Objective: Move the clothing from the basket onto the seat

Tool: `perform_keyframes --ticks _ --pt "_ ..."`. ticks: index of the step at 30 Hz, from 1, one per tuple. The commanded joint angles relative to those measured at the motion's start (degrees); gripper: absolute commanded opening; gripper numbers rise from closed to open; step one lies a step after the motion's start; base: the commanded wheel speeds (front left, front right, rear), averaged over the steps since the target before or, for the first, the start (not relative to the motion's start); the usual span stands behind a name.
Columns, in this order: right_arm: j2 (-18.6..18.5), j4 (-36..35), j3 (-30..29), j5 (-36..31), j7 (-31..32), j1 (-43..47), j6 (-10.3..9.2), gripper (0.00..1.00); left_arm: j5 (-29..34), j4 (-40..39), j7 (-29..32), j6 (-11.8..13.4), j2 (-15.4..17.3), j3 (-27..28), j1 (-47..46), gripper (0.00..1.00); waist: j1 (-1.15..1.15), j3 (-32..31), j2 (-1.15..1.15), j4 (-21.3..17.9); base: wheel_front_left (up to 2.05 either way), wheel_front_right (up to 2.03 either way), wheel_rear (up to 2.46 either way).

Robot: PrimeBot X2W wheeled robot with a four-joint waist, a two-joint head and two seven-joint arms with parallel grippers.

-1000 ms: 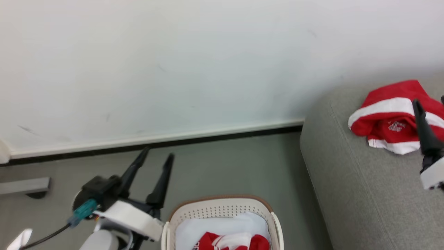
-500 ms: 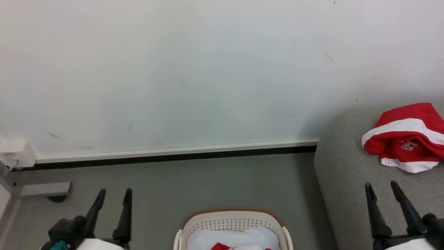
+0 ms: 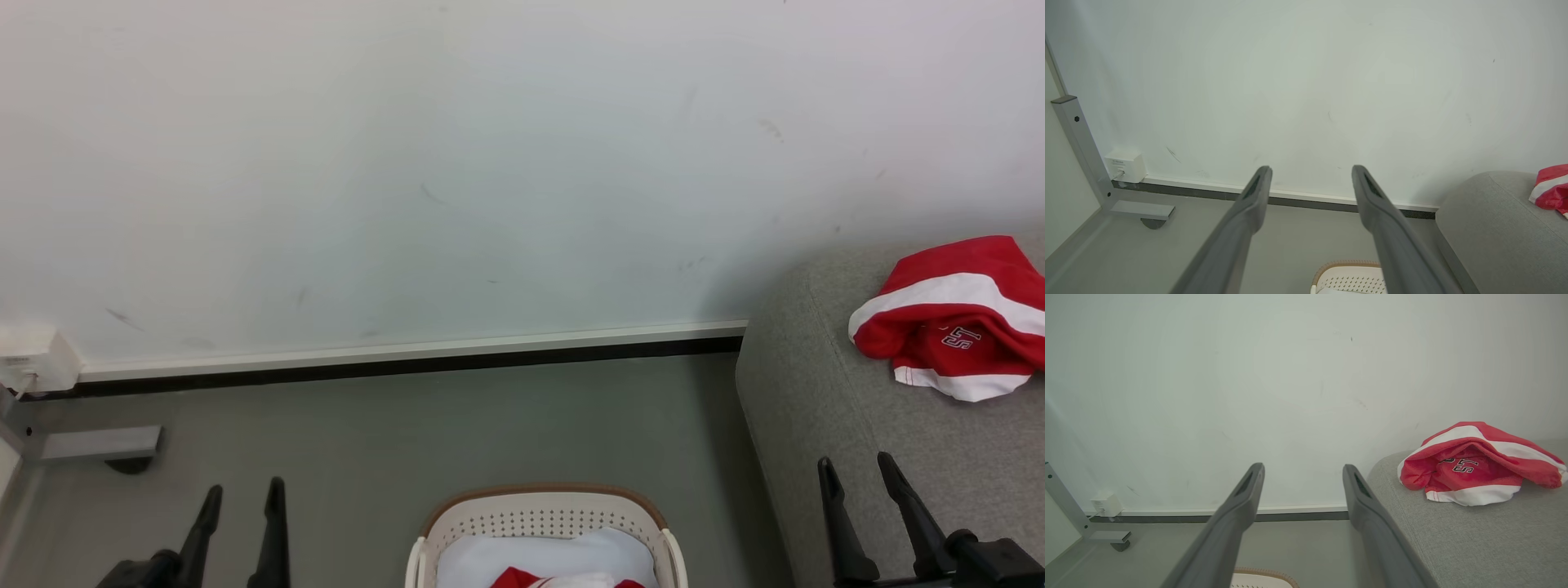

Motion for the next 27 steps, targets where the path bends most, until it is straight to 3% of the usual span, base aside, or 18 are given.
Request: perform_keyframes --ticks 1,27 --pt "-0.05 0.16 0.02 0.02 -0.19 -0.41 -0.12 1.00 0.92 0.02 -0.01 -0.32 -0.15 0.22 0.02 1.00 0.00 0.02 0.00 0.02 0.00 0.00 0.00" --pt "-0.47 0.68 1.41 0.38 -0.19 -2.70 -0.12 1.00 -0.74 0.06 -0.01 -0.30 0.21 -2.06 -1.61 1.00 0.00 1.38 0.00 -1.01 0.00 0.00 0.00"
